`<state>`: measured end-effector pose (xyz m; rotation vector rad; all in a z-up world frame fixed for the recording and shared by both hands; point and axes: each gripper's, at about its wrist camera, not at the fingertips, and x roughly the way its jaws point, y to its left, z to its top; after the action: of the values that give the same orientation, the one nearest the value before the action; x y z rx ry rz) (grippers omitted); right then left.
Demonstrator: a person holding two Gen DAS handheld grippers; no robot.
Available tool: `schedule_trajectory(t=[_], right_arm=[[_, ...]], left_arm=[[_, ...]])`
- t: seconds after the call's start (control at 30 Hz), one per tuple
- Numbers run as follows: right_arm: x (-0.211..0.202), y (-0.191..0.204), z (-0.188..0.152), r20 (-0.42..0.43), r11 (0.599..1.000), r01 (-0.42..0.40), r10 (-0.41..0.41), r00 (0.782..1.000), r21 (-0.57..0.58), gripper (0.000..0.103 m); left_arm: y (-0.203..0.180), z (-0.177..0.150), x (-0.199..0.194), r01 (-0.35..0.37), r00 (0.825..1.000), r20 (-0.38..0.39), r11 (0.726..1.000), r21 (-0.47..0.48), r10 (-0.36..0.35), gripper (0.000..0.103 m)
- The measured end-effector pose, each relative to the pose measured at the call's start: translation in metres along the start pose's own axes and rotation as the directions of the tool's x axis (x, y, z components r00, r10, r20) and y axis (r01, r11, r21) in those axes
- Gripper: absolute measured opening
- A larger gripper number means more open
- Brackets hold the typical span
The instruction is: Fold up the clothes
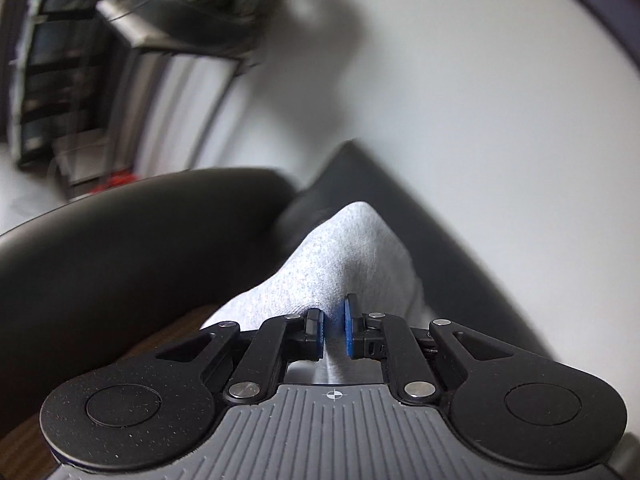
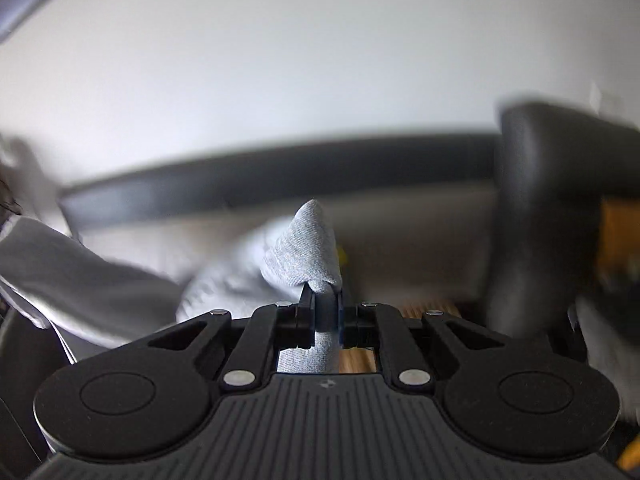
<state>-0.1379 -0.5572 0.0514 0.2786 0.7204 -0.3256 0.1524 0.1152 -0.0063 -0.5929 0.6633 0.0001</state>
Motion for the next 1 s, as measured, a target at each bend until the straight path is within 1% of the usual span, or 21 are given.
schedule_trajectory(t=[0.07,0.1,0.13,0.17,0.2,0.23,0.27,0.3,0.33,0.37,0.4,0.43,0.5,0.53,0.57,0.63,0.7,0.77,0.83,0.9,1.0], right_arm=[[0.017,-0.021,-0.037,-0.108,0.994,0.036,-0.025,0.994,0.103,0.011],[0.032,-0.031,-0.058,-0.17,0.986,0.061,-0.034,0.985,0.152,0.011],[0.05,-0.04,-0.079,-0.235,0.977,0.087,-0.039,0.971,0.196,0.012],[0.074,-0.049,-0.099,-0.301,0.967,0.116,-0.043,0.952,0.227,0.012],[0.1,-0.057,-0.119,-0.38,0.958,0.15,-0.048,0.924,0.244,0.013],[0.126,-0.062,-0.14,-0.463,0.949,0.187,-0.05,0.885,0.254,0.015],[0.149,-0.065,-0.16,-0.534,0.941,0.225,-0.057,0.843,0.254,0.016],[0.166,-0.063,-0.176,-0.591,0.934,0.264,-0.075,0.803,0.239,0.016],[0.18,-0.06,-0.188,-0.639,0.929,0.301,-0.1,0.762,0.214,0.016],[0.186,-0.055,-0.193,-0.65,0.928,0.317,-0.119,0.75,0.197,0.016],[0.185,-0.049,-0.192,-0.634,0.929,0.319,-0.134,0.761,0.187,0.016],[0.182,-0.042,-0.187,-0.613,0.936,0.306,-0.14,0.778,0.174,0.018],[0.173,-0.026,-0.168,-0.559,0.955,0.262,-0.143,0.817,0.137,0.03],[0.172,-0.017,-0.155,-0.528,0.964,0.243,-0.151,0.836,0.109,0.04],[0.171,-0.009,-0.143,-0.495,0.972,0.217,-0.147,0.856,0.086,0.043],[0.17,0.007,-0.123,-0.433,0.987,0.154,-0.116,0.894,0.052,0.043],[0.174,0.024,-0.107,-0.406,0.995,0.095,-0.073,0.911,0.035,0.046],[0.183,0.041,-0.098,-0.395,0.998,0.053,-0.042,0.918,0.016,0.047],[0.192,0.06,-0.096,-0.395,1.0,0.023,-0.027,0.918,-0.016,0.05],[0.207,0.076,-0.095,-0.399,0.999,0.004,-0.025,0.917,-0.053,0.051],[0.222,0.095,-0.094,-0.407,0.996,-0.037,0.001,0.913,-0.079,0.053]], left_arm=[[0.04,-0.014,0.015,-0.109,0.992,-0.056,0.994,0.011,0.11,0.007],[0.062,-0.026,0.027,-0.171,0.98,-0.103,0.985,0.017,0.172,0.008],[0.08,-0.041,0.037,-0.226,0.96,-0.165,0.974,0.014,0.226,0.009],[0.098,-0.057,0.048,-0.281,0.934,-0.226,0.96,0.014,0.277,0.012],[0.116,-0.072,0.059,-0.335,0.901,-0.287,0.942,0.018,0.326,0.016],[0.127,-0.086,0.062,-0.363,0.878,-0.326,0.932,0.023,0.35,0.026],[0.138,-0.1,0.065,-0.389,0.854,-0.364,0.921,0.028,0.372,0.028],[0.142,-0.111,0.062,-0.388,0.846,-0.384,0.921,0.031,0.369,0.028],[0.141,-0.117,0.058,-0.363,0.848,-0.401,0.931,0.037,0.347,0.029],[0.14,-0.122,0.053,-0.337,0.849,-0.417,0.941,0.043,0.323,0.03],[0.136,-0.123,0.049,-0.306,0.851,-0.428,0.95,0.065,0.304,0.034],[0.128,-0.119,0.046,-0.274,0.86,-0.421,0.957,0.097,0.289,0.036],[0.11,-0.112,0.04,-0.2,0.881,-0.4,0.965,0.167,0.252,0.052],[0.099,-0.109,0.038,-0.161,0.89,-0.394,0.966,0.202,0.23,0.055],[0.088,-0.105,0.039,-0.123,0.897,-0.389,0.964,0.237,0.21,0.057],[0.066,-0.099,0.046,-0.052,0.906,-0.388,0.953,0.299,0.171,0.059],[0.045,-0.097,0.055,0.015,0.911,-0.393,0.939,0.343,0.129,0.065],[0.023,-0.1,0.072,0.074,0.901,-0.421,0.919,0.387,0.105,0.066],[0.002,-0.106,0.097,0.133,0.883,-0.459,0.887,0.443,0.097,0.066],[-0.016,-0.116,0.119,0.181,0.863,-0.493,0.847,0.501,0.107,0.066],[-0.043,-0.136,0.151,0.23,0.834,-0.536,0.798,0.557,0.134,0.066]])
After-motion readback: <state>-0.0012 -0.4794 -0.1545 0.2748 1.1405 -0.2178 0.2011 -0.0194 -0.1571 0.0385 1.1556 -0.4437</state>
